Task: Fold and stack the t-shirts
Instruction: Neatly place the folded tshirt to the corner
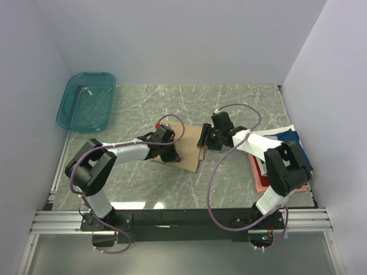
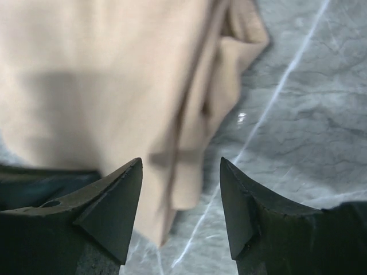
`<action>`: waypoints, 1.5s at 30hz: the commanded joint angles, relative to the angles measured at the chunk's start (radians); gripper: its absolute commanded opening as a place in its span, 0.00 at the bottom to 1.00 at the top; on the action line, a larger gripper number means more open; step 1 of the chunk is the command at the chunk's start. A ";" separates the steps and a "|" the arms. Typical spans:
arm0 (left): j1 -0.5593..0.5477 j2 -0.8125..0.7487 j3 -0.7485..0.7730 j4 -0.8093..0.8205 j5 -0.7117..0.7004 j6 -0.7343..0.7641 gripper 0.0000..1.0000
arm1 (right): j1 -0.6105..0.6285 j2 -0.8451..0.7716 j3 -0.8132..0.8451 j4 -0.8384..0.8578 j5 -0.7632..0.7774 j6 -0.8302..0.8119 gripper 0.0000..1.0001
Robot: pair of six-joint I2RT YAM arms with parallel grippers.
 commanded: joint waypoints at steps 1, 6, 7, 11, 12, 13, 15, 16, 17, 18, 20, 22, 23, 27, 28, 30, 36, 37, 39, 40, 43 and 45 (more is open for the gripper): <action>-0.008 -0.046 -0.011 -0.025 0.005 0.004 0.05 | -0.007 0.054 0.049 -0.029 0.025 -0.008 0.64; -0.008 -0.044 -0.011 -0.020 0.007 0.006 0.04 | 0.003 0.085 0.030 0.009 0.020 0.049 0.66; -0.009 -0.043 -0.009 -0.019 0.008 0.007 0.04 | 0.010 0.094 0.032 0.017 0.025 0.058 0.66; -0.009 -0.037 -0.012 -0.011 0.018 0.006 0.04 | 0.022 0.126 0.024 0.057 0.033 0.112 0.65; -0.009 -0.040 -0.011 -0.011 0.021 0.007 0.04 | 0.024 0.139 0.024 0.060 0.043 0.130 0.64; -0.009 -0.041 -0.011 -0.011 0.019 0.007 0.04 | 0.027 0.143 0.026 0.069 0.050 0.138 0.63; -0.009 -0.052 -0.009 -0.019 0.019 0.010 0.04 | 0.033 0.162 0.030 0.075 0.060 0.162 0.61; -0.009 -0.055 -0.006 -0.025 0.018 0.012 0.04 | 0.033 0.168 0.035 0.081 0.063 0.170 0.57; -0.009 -0.060 -0.005 -0.030 0.019 0.015 0.04 | 0.035 0.171 0.036 0.085 0.068 0.178 0.55; -0.009 -0.067 0.003 -0.037 0.018 0.018 0.05 | 0.038 0.179 0.039 0.089 0.079 0.193 0.53; -0.009 -0.075 0.015 -0.056 0.013 0.025 0.06 | 0.041 0.182 0.039 0.095 0.094 0.207 0.43; -0.008 -0.092 0.041 -0.105 -0.007 0.033 0.10 | 0.044 0.177 0.038 0.091 0.123 0.228 0.20; -0.009 -0.098 0.052 -0.125 -0.019 0.036 0.11 | 0.044 0.173 0.035 0.086 0.135 0.234 0.12; -0.008 -0.190 0.098 -0.217 -0.053 0.056 0.16 | 0.042 0.146 0.102 -0.047 0.272 0.271 0.00; -0.008 -0.208 0.103 -0.226 -0.048 0.061 0.16 | 0.041 0.146 0.128 -0.134 0.343 0.280 0.00; -0.008 -0.265 0.117 -0.240 -0.041 0.073 0.17 | 0.041 0.157 0.217 -0.237 0.416 0.325 0.00; -0.008 -0.374 0.137 -0.297 -0.028 0.104 0.20 | 0.009 0.220 0.441 -0.623 0.637 0.460 0.00; -0.008 -0.382 0.140 -0.309 -0.025 0.107 0.20 | -0.006 0.237 0.473 -0.661 0.637 0.469 0.00; -0.008 -0.402 0.141 -0.309 -0.010 0.110 0.20 | -0.057 0.293 0.585 -0.792 0.643 0.500 0.00; -0.008 -0.406 0.141 -0.310 -0.005 0.111 0.20 | -0.072 0.318 0.628 -0.841 0.646 0.515 0.00; -0.008 -0.414 0.144 -0.315 0.014 0.118 0.20 | -0.140 0.405 0.813 -0.989 0.665 0.552 0.00; -0.008 -0.414 0.140 -0.314 0.031 0.122 0.19 | -0.189 0.422 0.874 -1.061 0.665 0.554 0.00</action>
